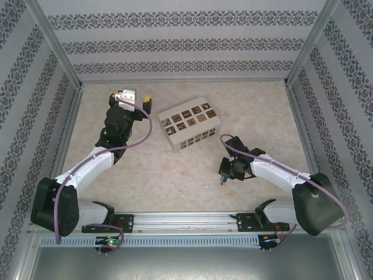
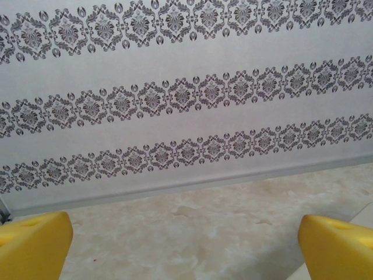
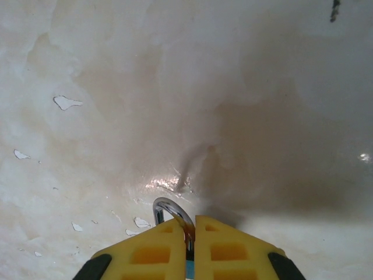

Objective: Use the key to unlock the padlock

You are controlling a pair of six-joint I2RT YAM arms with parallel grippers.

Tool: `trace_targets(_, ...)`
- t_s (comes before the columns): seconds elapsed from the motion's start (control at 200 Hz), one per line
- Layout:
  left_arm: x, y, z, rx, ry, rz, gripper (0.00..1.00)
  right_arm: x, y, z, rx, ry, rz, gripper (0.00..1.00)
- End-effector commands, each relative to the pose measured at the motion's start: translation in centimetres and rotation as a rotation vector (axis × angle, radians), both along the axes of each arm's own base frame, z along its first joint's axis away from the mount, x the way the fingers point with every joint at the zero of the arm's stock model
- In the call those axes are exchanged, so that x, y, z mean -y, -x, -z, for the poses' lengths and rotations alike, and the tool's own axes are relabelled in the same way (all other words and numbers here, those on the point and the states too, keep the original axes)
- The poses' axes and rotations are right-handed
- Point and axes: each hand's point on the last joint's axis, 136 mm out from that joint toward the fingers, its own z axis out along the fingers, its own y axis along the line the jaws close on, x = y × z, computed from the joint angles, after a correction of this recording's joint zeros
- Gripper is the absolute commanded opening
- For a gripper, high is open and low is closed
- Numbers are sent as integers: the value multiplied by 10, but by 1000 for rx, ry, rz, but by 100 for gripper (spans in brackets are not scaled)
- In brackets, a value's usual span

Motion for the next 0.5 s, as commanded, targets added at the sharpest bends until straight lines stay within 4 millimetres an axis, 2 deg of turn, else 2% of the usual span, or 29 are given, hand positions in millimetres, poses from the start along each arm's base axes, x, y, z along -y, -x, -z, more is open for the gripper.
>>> trace_targets(0.0,-10,-1,-4,35,-7,-35,99,-6,-9,-8,32,-7,-5,14)
trace_targets(0.26,-12,-2,-6,40,2,-36,99,-3,-11,-15,52,0,-6,27)
trace_targets(0.495,-15,-3,-5,40,18,-43,99,8,-17,-35,110,6,12,31)
